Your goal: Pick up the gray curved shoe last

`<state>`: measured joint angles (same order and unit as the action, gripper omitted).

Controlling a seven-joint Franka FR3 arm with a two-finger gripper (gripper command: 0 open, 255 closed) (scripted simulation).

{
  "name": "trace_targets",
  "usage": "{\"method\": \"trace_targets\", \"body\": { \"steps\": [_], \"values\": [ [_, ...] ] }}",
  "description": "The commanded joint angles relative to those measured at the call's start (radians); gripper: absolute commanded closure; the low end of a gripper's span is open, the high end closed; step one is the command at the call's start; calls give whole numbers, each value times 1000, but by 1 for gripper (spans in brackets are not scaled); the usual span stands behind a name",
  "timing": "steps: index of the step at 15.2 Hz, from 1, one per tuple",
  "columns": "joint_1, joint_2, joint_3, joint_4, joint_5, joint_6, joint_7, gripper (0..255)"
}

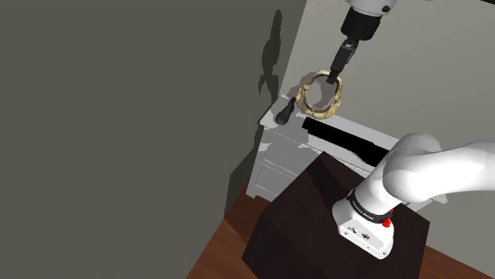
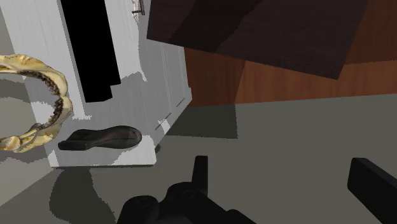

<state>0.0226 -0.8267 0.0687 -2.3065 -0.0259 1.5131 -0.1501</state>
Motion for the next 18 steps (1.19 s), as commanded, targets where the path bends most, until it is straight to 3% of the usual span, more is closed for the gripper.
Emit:
{"method": "trace_targets", "body": {
  "steps": [1,18],
  "values": [
    [0,0,0,0,0,0,0,0],
    [-160,551,-127,139,19,332,156,0]
  ]
}}
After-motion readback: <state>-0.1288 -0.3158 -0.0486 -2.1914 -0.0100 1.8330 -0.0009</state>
